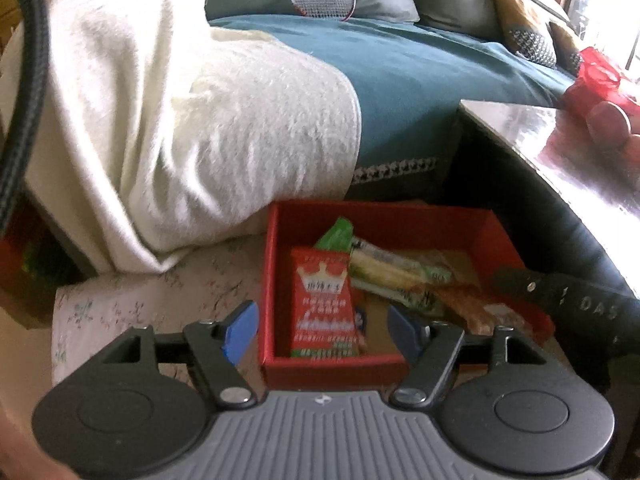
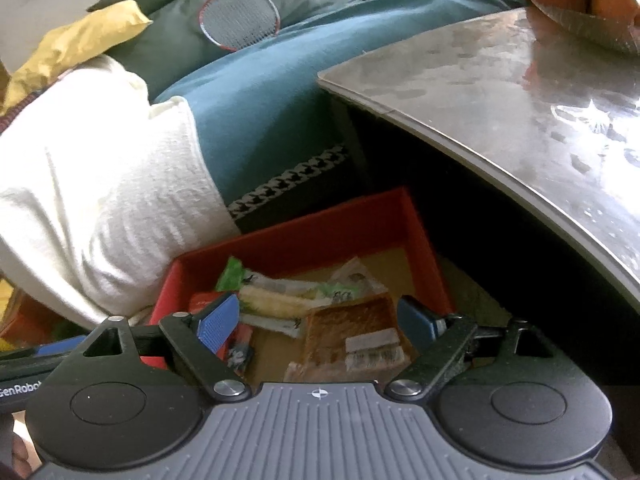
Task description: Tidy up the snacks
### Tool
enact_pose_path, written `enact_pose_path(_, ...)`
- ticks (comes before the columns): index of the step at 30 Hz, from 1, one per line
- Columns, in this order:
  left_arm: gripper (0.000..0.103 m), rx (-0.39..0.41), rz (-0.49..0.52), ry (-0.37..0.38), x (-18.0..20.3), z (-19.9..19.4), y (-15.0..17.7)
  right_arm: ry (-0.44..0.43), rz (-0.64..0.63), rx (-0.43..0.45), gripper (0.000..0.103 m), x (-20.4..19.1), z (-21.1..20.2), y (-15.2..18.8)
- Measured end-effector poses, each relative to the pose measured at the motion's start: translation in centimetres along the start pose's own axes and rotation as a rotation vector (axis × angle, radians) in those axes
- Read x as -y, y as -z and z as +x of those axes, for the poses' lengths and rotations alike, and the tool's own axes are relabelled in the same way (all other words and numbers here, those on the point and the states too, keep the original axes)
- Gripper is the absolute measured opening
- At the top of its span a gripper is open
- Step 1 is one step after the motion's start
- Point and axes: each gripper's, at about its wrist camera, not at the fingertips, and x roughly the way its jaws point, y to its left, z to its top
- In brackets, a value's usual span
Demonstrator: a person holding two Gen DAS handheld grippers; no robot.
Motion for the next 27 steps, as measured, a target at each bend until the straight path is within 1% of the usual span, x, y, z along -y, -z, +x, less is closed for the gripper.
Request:
enact_pose_path(5,0.065,-0.05,-0.002,0.016,-0.5,-0.8,2.1,-0.013,-0.029,0.002,0.093,-0.7,-2.1,1.2)
enact_pose_path(9,0.065,-0.11,-0.016,0.043,-0.8,-1.0,4.3,-0.019,-0.058,-0.016,0.093,-1.4,-3.4,2.5)
enact_pose_path(13,0.066,-0.167,-0.041,0.041,-0.8,-0.6,6.4,-0.028,-0.074,-0.043,0.093,-1.9,-4.4,4.0)
enact_pose_path(17,0.066,-0.223,-0.1,0.06,-0.6,0.1,7.7,-0.039,-0.061,-0.064,0.093,-2.0,-5.3,5.2)
enact_pose_path(21,0.066,-0.263,-0.131,0.039,-0.1,1.2,8.4,-0.05,-0.062,-0.076,0.093,-2.1,-6.0,6.0)
enact_pose_path(27,0.066,-0.314,-0.261,0.033,-0.2,2.9,9.0,-0.055,-0.049,-0.081,0.094,-1.6,-6.7,6.1)
